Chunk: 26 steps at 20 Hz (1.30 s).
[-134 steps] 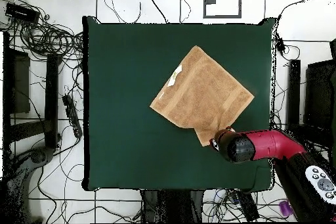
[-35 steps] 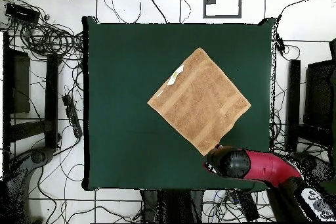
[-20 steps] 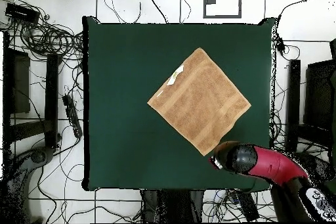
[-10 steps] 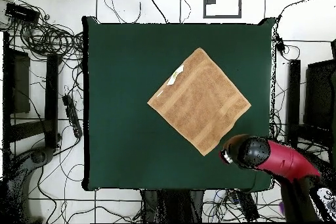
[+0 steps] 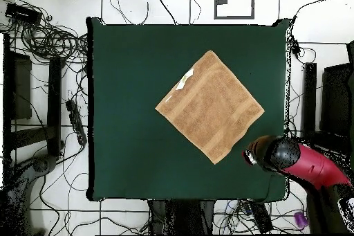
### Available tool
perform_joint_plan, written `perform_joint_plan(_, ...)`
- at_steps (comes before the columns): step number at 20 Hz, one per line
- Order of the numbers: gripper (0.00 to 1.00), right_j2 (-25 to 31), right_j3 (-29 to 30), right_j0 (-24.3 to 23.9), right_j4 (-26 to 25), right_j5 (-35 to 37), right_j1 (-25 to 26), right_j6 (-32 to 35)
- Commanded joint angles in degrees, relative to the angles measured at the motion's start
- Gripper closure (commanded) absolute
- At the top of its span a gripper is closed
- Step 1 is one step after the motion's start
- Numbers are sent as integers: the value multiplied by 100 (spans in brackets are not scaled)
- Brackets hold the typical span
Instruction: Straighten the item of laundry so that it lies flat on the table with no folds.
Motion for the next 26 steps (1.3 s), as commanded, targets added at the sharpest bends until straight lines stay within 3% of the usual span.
perform_joint_plan(1,0,-77,-727,275,599,235,441,2012)
perform_joint_plan(17,0,-359,-1979,762,1426,367,1407,2735)
perform_joint_plan(22,0,-419,-2514,1050,1769,30,1931,3218)
perform_joint_plan(26,0,-477,-2526,1109,1968,-32,2005,3443)
